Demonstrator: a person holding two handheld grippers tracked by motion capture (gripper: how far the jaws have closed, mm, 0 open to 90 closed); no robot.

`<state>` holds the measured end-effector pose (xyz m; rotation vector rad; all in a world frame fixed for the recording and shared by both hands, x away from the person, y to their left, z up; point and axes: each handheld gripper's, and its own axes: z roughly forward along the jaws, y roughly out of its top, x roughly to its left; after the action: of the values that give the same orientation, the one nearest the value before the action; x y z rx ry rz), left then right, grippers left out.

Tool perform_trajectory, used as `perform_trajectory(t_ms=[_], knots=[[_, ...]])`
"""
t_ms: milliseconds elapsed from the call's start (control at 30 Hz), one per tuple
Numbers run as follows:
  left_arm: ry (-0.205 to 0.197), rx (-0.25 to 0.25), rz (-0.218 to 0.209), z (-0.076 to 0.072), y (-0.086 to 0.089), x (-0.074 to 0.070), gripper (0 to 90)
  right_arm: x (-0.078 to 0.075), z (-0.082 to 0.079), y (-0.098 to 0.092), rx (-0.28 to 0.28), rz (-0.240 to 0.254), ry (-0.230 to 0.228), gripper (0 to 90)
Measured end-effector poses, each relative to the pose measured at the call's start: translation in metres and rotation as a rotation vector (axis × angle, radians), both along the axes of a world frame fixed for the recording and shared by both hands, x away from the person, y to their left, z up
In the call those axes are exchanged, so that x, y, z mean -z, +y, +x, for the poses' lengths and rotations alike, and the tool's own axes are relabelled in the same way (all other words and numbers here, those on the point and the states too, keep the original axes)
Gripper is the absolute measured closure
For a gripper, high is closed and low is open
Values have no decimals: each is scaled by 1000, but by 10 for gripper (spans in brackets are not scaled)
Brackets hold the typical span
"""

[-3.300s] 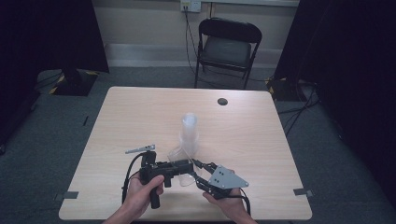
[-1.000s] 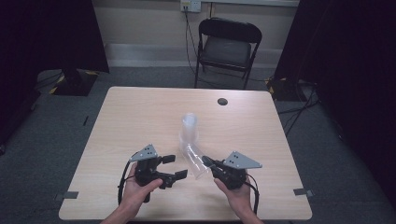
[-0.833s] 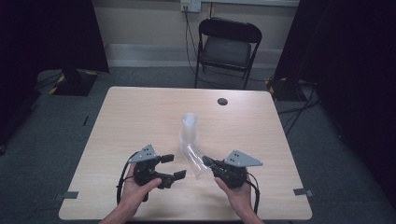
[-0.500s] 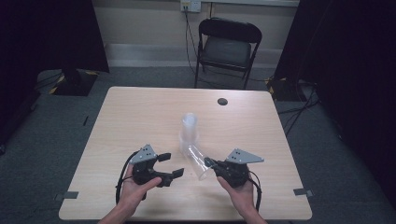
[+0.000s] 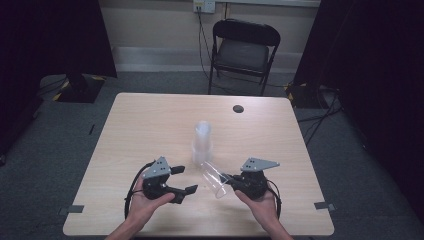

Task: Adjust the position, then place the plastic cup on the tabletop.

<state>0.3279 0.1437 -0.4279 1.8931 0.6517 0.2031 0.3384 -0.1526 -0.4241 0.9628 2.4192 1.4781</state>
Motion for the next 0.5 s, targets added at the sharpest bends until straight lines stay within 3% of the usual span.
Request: perform_trajectory(t_ms=[233, 500], knots=[[-34, 18, 44, -2, -4, -1, 188, 4, 3, 0, -16, -2, 59, 900], [-86, 74, 95, -6, -10, -1, 204, 7, 8, 4, -52, -18, 145, 900]])
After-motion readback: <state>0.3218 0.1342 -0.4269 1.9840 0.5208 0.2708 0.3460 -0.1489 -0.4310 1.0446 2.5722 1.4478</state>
